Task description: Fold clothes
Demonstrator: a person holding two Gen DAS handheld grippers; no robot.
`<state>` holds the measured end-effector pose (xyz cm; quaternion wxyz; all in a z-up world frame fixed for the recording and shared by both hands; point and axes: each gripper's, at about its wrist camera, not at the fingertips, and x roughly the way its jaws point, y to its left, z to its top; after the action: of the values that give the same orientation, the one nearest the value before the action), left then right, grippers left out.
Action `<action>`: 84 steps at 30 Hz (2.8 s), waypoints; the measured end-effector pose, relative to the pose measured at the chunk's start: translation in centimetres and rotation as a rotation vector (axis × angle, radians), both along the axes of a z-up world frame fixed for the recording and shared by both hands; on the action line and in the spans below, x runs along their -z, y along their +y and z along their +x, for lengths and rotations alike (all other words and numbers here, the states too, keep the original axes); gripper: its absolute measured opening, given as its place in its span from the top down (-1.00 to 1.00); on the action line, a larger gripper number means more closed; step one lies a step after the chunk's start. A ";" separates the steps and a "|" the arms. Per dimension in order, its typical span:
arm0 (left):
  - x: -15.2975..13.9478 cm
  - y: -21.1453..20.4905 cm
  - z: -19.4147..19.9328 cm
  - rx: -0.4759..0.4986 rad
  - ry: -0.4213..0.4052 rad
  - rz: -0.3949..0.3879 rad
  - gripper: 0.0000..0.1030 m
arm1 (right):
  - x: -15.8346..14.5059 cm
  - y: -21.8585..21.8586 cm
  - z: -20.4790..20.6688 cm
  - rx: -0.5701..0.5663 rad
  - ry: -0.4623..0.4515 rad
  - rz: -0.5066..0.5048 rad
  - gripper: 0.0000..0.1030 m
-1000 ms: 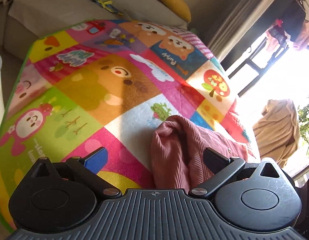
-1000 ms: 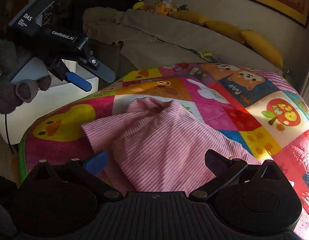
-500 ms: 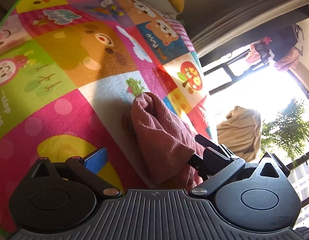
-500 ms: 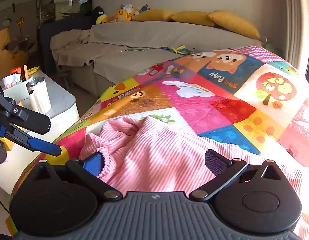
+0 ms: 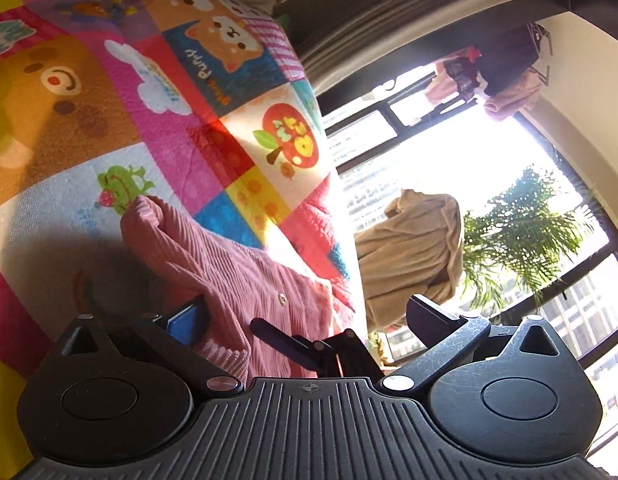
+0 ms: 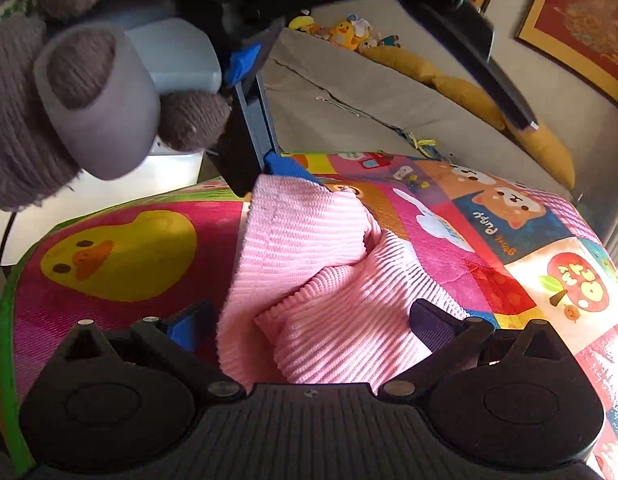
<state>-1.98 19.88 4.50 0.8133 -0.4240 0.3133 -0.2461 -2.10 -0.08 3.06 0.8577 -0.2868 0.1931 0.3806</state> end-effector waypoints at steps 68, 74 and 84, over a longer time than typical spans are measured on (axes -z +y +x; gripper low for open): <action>-10.3 -20.4 10.2 0.287 -0.213 0.338 -1.00 | -1.3 -25.6 7.3 0.649 0.255 0.451 -0.49; -3.3 -17.9 8.6 0.174 -0.062 0.550 -1.00 | -2.6 -27.7 5.8 0.627 0.134 0.457 -0.72; 3.4 -21.8 6.5 0.301 0.003 0.776 -1.00 | -6.2 -27.8 2.3 0.649 -0.218 0.232 -0.96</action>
<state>4.54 -1.89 1.10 0.8674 -0.0360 0.4423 -0.2253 0.16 -27.88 9.29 0.9762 -0.1503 0.1372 0.0751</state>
